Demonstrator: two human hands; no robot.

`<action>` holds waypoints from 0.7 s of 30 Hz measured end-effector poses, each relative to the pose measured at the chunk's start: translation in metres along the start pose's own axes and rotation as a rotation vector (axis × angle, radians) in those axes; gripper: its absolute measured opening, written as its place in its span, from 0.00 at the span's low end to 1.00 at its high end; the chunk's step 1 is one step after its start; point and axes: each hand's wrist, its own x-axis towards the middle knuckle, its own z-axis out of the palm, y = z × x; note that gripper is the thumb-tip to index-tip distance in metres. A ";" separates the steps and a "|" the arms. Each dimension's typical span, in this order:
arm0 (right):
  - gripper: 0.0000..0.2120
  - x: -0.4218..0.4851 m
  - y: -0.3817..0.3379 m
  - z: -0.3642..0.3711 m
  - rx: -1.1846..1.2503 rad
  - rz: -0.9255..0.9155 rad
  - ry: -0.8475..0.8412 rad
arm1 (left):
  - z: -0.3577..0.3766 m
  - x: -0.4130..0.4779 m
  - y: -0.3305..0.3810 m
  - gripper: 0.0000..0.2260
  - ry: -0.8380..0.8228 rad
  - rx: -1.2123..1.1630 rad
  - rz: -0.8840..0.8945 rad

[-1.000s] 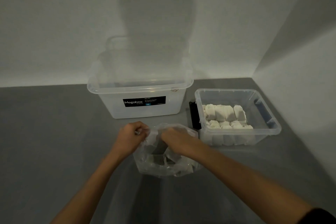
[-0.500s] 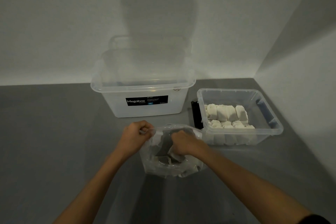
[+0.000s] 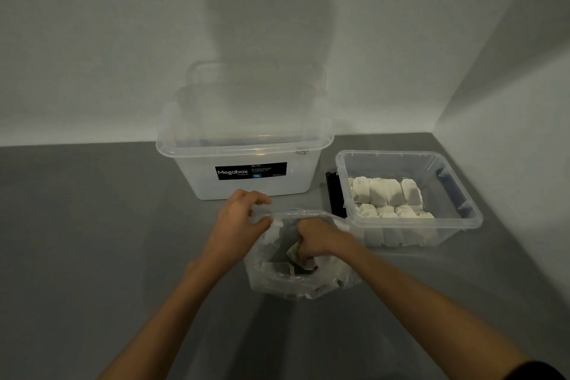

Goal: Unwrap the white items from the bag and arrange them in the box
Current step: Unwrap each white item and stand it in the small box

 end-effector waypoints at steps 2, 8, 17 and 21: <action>0.07 -0.004 -0.003 -0.010 0.014 -0.046 0.042 | -0.001 -0.001 0.009 0.11 0.033 -0.026 0.050; 0.06 -0.026 -0.011 -0.039 0.065 -0.130 0.021 | 0.001 -0.001 0.019 0.08 -0.241 -0.095 0.006; 0.03 -0.075 -0.010 -0.096 0.025 -0.272 0.091 | 0.002 -0.004 0.042 0.09 -0.597 -0.783 -0.416; 0.06 -0.077 0.008 -0.110 0.288 -0.246 0.290 | 0.008 0.001 0.048 0.04 -0.480 -1.051 -0.481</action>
